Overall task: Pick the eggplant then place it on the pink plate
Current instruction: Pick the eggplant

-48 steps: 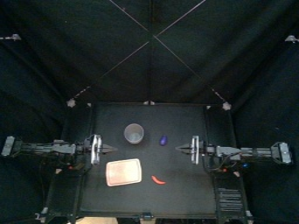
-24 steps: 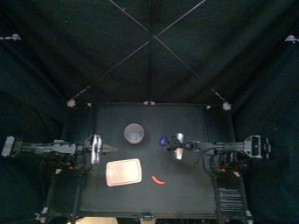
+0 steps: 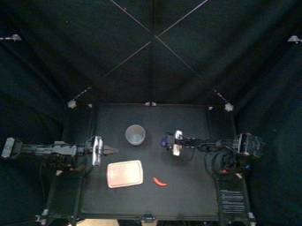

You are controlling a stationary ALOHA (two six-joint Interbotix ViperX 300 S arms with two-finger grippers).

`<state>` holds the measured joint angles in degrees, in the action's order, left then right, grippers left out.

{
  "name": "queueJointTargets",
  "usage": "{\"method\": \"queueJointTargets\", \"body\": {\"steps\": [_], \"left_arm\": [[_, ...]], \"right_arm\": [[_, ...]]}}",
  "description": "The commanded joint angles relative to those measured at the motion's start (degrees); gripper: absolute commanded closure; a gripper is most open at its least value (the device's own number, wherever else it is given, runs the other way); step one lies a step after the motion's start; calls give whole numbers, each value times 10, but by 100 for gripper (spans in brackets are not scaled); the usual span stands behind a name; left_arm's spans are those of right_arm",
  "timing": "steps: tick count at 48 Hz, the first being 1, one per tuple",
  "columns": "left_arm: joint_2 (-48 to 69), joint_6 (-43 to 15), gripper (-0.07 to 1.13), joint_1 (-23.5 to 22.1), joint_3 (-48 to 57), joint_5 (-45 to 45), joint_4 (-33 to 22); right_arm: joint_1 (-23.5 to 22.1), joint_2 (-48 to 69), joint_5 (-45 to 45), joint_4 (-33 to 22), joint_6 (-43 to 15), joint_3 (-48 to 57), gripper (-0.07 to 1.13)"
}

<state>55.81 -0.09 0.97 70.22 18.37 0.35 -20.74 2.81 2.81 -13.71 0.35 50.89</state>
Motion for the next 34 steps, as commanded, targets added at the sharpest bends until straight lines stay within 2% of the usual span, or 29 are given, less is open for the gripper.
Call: {"method": "queueJointTargets", "body": {"steps": [1, 12, 34], "left_arm": [[-1, -1, 107, 3, -7, 2, 1], [-2, -1, 107, 4, -6, 2, 1], [-1, -1, 107, 4, -5, 2, 1]], "right_arm": [[-5, -11, -11, -4, 0, -20, 4], [-18, -52, -25, -18, -2, -58, 4], [-14, -69, -34, -26, 1, -110, 4]]}}
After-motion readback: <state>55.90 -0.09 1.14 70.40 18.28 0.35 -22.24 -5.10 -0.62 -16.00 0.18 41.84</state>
